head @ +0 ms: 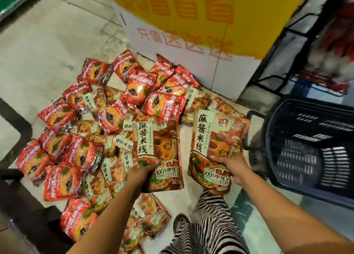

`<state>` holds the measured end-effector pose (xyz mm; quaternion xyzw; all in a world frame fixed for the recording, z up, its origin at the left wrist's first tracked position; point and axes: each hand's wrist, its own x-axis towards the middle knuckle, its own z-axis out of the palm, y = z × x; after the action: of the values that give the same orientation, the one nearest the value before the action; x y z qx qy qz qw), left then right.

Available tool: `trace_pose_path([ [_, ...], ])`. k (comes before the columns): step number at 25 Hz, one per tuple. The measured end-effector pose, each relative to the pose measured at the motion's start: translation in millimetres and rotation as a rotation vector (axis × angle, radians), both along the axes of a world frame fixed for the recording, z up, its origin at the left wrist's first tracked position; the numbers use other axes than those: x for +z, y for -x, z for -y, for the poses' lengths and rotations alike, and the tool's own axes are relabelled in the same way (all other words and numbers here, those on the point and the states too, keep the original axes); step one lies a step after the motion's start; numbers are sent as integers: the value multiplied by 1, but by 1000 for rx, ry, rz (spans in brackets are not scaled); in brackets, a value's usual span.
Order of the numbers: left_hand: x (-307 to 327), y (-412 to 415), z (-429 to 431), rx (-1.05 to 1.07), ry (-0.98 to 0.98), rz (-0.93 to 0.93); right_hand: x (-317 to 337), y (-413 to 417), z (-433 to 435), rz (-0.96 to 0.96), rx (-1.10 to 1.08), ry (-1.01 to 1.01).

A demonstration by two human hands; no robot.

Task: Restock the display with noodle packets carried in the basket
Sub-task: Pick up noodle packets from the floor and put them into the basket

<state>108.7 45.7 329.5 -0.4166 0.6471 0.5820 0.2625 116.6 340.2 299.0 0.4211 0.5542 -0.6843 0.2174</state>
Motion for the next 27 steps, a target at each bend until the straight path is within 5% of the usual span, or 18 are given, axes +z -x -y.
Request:
trace_pose_path([
  [5, 84, -23, -56, -173, -79, -32, 68, -65, -81, 67, -158, 0],
  [12, 100, -27, -196, -377, -162, 26, 88, -122, -233, 137, -198, -24],
  [27, -60, -2, -522, -321, -30, 292, -55, -103, -506, 257, -11, 9],
])
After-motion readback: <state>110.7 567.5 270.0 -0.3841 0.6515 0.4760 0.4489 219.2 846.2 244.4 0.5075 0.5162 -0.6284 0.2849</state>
